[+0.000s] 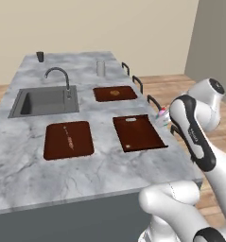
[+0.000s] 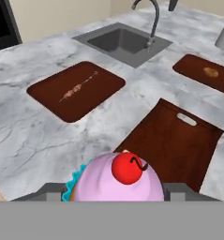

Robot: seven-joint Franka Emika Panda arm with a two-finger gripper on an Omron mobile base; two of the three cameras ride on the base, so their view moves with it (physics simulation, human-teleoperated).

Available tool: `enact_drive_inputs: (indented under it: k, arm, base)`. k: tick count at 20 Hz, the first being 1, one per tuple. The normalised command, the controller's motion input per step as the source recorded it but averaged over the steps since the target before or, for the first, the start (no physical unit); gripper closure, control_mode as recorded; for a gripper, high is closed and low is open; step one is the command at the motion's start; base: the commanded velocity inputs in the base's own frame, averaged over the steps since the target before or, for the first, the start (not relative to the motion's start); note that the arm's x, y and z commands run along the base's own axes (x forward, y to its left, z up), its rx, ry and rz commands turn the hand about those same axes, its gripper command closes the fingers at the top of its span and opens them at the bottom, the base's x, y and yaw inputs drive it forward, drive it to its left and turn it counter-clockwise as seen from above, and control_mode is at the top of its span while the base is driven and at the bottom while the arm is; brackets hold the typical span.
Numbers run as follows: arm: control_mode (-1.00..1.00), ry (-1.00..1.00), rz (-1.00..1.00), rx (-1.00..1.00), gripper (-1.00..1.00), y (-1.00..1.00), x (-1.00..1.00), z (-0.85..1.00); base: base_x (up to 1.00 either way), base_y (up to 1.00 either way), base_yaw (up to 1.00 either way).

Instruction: Take the cake and cupcake from the fridge and place them on the empty tray on the dining counter.

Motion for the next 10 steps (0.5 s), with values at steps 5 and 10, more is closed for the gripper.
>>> enact_drive_inputs:
  k: [5, 10]
  arm:
    - [-1.0, -0.03, 0.0, 0.1, 1.0, 0.0, 0.34, -0.39]
    - [-1.0, -0.01, 0.0, 0.0, 1.0, 0.0, 0.41, -0.24]
  base:
    - [0.0, 0.0, 0.0]
    - [0.0, 0.0, 0.0]
